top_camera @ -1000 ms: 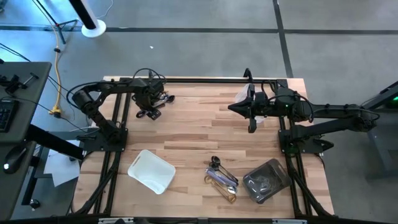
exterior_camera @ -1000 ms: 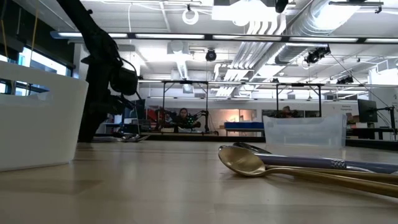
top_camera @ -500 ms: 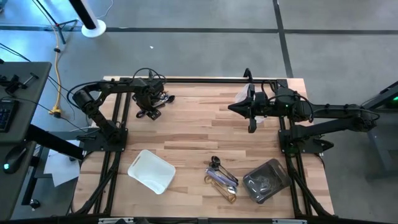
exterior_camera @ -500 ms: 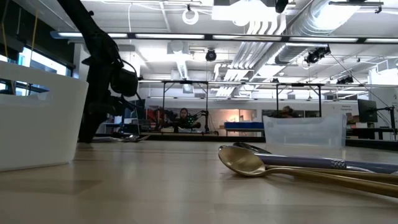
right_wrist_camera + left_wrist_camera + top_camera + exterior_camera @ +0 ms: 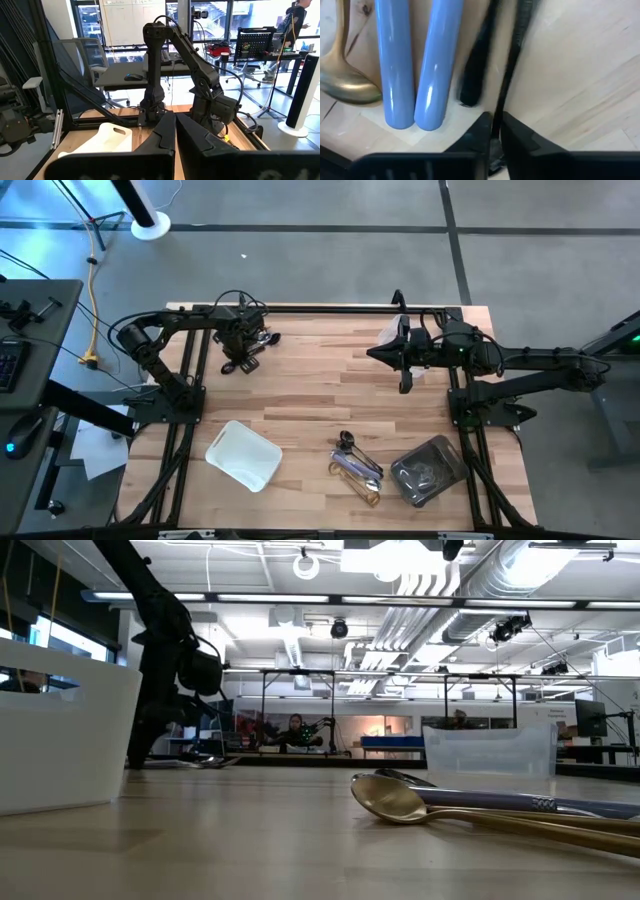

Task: Sort silverware by color (type)
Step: Put the black spoon into the transparent bin

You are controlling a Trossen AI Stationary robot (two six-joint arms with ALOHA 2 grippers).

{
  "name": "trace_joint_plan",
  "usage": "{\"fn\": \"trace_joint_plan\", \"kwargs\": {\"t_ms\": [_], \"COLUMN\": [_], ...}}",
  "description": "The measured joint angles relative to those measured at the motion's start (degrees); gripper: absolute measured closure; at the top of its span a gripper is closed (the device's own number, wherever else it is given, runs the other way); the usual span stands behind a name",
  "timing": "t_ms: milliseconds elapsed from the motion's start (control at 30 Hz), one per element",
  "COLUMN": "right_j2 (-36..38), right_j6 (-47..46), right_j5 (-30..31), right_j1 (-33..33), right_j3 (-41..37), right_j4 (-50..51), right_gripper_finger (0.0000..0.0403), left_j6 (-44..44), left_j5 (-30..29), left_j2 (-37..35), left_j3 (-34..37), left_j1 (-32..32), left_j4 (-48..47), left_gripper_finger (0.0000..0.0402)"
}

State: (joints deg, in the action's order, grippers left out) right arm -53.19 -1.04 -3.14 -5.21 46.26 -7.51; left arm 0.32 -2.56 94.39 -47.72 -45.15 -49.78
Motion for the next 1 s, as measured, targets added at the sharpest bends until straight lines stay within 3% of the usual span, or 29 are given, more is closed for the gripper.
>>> {"fn": "trace_joint_plan", "kwargs": {"t_ms": [533,867,1000], "right_j2": [0.0,0.0,0.0], "right_j6": [0.0,0.0,0.0], "right_j5": [0.0,0.0,0.0], "right_j1": [0.0,0.0,0.0], "right_j3": [0.0,0.0,0.0], "right_j4": [1.5,1.2,0.4], "right_gripper_finger": [0.0402,0.0402,0.0402], "left_j6": [0.8,1.9,0.6], "left_j5": [1.2,9.5,19.0], "left_j2": [-3.1,-11.9,-16.4], "left_j3": [0.3,0.2,-0.7], "left_j1": [-0.1,0.0,0.0], "left_j4": [-1.0,-5.0,-4.9], "left_gripper_finger": [0.0399,0.0401,0.0401]}}
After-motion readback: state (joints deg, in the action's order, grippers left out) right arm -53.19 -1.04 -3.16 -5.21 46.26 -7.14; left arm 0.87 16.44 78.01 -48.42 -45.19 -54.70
